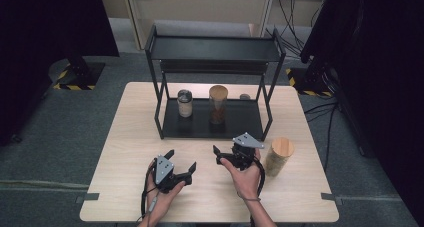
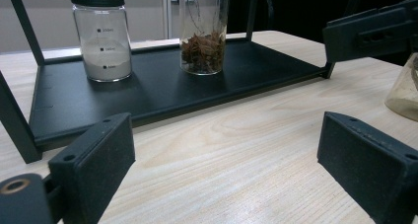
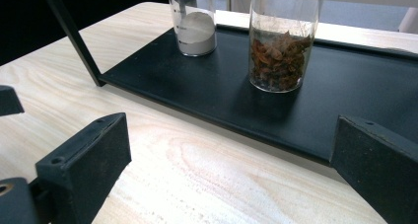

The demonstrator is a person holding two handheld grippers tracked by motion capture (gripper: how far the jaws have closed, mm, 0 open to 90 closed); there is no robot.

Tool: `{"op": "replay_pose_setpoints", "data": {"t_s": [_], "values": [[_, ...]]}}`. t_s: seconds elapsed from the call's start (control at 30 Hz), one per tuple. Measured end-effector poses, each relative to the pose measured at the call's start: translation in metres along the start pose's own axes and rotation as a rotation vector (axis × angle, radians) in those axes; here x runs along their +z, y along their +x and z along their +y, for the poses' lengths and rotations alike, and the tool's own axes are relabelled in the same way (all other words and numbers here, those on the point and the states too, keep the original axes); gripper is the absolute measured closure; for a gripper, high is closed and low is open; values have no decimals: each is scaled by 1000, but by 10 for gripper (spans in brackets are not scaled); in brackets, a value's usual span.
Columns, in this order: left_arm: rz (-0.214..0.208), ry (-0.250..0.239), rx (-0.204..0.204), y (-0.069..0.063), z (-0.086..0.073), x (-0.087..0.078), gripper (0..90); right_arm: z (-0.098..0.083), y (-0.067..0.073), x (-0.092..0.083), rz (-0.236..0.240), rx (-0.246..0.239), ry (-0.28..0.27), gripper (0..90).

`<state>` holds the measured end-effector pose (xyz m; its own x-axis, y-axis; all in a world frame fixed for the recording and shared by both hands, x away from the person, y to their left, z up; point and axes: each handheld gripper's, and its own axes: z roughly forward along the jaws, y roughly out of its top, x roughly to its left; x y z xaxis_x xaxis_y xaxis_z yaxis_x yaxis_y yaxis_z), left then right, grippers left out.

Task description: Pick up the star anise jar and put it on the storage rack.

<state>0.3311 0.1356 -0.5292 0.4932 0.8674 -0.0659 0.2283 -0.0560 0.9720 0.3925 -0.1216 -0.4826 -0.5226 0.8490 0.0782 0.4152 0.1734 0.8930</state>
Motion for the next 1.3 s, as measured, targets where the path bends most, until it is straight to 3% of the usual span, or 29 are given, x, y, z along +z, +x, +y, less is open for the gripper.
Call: {"op": "replay_pose_setpoints", "data": {"t_s": [0.7,1.3], "values": [[2,0,2,0,0,0,66,-25,4,-16,26,-12,31,24],[3,1,-1,0,0,0,66,-39,8,-39,47,-47,19,28]]}}
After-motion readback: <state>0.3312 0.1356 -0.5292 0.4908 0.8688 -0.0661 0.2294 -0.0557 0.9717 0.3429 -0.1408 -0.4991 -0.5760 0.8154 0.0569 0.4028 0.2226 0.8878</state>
